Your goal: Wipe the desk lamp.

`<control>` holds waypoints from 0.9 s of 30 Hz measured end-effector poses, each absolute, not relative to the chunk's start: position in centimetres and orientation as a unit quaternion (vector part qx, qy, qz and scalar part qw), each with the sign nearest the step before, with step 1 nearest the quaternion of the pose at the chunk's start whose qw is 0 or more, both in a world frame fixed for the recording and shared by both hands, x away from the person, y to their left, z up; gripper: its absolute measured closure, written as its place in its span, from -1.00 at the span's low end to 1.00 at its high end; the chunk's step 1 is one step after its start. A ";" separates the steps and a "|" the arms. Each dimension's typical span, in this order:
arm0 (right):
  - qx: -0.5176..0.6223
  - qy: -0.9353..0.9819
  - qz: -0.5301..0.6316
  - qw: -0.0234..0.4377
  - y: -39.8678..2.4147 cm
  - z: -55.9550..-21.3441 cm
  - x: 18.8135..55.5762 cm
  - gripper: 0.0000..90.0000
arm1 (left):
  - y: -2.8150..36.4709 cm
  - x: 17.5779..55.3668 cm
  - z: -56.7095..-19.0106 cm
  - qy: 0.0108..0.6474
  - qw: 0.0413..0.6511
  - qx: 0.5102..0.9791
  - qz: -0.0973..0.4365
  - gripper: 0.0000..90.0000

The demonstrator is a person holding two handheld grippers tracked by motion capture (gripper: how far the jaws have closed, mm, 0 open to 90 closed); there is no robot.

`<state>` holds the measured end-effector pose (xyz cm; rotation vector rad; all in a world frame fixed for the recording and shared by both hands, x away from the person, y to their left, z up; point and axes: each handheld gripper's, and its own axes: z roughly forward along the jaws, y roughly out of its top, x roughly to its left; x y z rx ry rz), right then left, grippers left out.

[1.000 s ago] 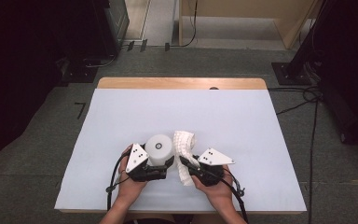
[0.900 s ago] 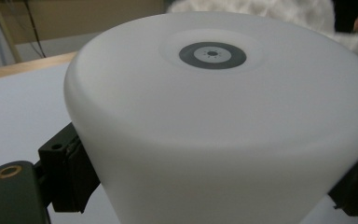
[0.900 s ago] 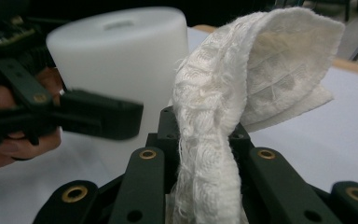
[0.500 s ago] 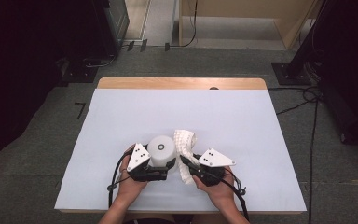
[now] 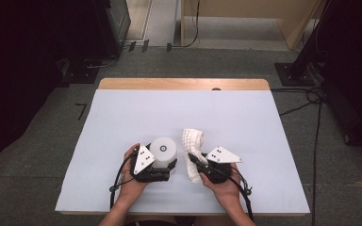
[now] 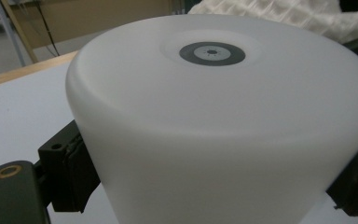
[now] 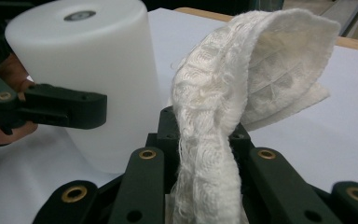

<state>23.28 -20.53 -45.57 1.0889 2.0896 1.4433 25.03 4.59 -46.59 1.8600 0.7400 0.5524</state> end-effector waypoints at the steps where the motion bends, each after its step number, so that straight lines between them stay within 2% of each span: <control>1: 0.389 0.742 0.513 0.188 -20.6 -45.6 23.3 0.67 | 4.6 25.1 -46.7 0.307 0.506 0.773 0.230 -0.81; 12: 0.390 0.741 0.512 0.192 -20.7 -45.7 23.3 0.67 | 5.3 25.2 -47.1 0.337 0.501 0.766 0.222 -0.82; 16: 0.393 0.740 0.511 0.191 -20.8 -45.7 23.4 0.67 | 5.6 24.8 -46.5 0.359 0.519 0.747 0.210 -0.98; 22: 0.397 0.738 0.512 0.189 -21.0 -45.8 23.4 0.67 | 4.2 23.9 -47.2 0.403 0.487 0.732 0.254 -1.00; 27: 0.395 0.740 0.511 0.188 -20.8 -45.8 23.3 0.67 | 4.0 24.0 -47.4 0.418 0.483 0.727 0.253 -0.96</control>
